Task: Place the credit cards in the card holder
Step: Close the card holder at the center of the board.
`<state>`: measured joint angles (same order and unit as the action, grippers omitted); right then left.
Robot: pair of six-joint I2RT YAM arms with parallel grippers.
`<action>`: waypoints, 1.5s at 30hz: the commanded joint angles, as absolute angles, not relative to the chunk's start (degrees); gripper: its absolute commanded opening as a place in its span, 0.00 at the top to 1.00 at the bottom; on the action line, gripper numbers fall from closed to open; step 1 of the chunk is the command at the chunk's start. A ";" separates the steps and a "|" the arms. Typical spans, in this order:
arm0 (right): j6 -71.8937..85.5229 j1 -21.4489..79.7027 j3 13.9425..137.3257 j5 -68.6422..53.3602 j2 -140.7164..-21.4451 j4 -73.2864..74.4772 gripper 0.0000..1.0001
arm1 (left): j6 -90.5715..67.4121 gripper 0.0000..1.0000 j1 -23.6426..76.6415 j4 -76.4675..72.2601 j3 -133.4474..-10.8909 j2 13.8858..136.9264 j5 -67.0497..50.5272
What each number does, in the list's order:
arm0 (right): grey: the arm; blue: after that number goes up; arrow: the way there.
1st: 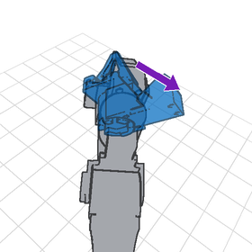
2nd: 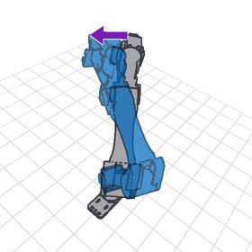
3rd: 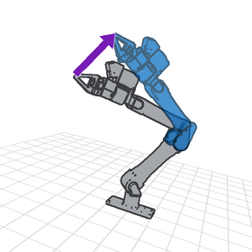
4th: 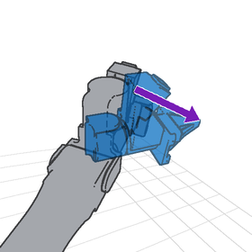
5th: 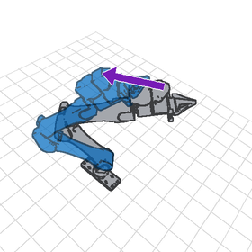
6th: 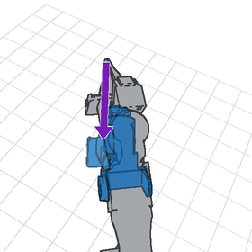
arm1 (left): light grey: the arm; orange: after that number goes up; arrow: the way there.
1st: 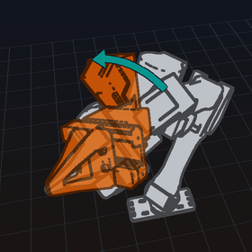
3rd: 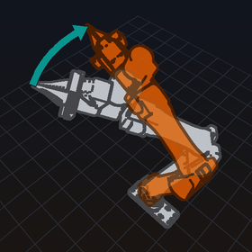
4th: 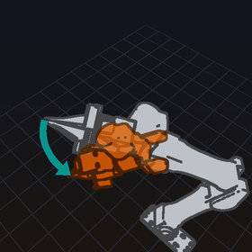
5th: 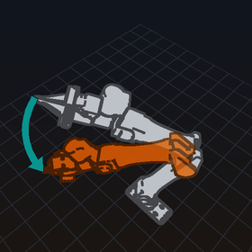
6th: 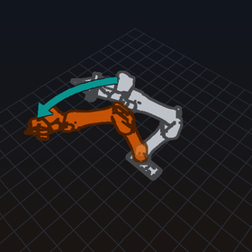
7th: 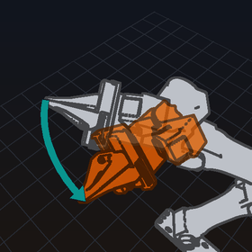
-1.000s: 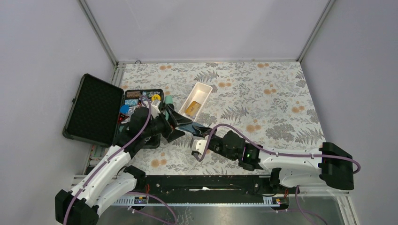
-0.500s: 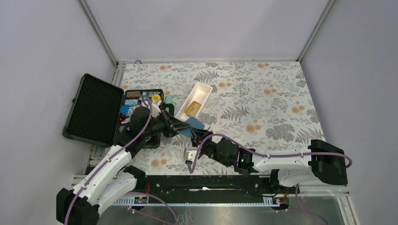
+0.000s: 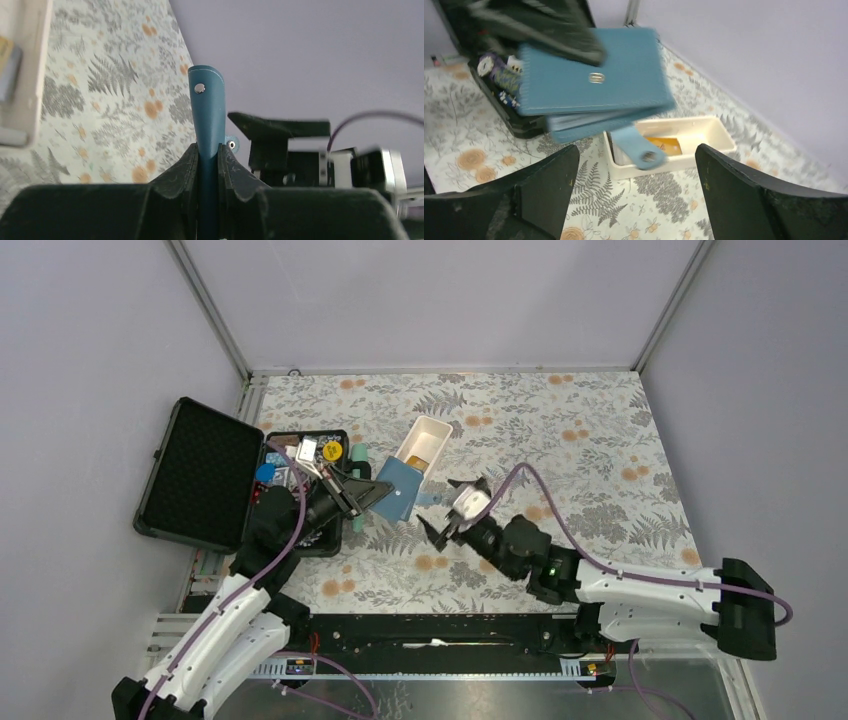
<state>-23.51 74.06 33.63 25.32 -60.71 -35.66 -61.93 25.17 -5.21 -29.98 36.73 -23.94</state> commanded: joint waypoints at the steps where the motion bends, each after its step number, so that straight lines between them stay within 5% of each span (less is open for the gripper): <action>1: 4.90 64.59 35.71 16.16 -55.24 -28.33 0.06 | -52.28 1.00 25.25 -17.66 -26.03 34.64 -22.20; 8: 31.06 51.04 31.20 -5.84 -50.63 -32.37 0.03 | -52.82 1.00 29.01 -31.90 -20.66 35.62 -22.13; 15: 51.48 44.51 25.06 -17.03 -57.08 -51.89 0.04 | -54.56 1.00 33.70 -41.62 -17.75 36.54 -18.18; 33: 53.84 43.51 29.75 -25.17 -66.73 -60.54 0.26 | -53.87 1.00 34.28 -31.51 -20.10 34.01 -19.79; 41: 53.60 43.47 31.17 -26.27 -68.02 -60.54 0.66 | -54.75 1.00 34.35 -32.17 -20.21 34.64 -22.35; 45: 53.91 43.49 30.79 -25.20 -68.15 -60.76 0.76 | -55.07 1.00 34.34 -32.55 -20.36 35.75 -24.82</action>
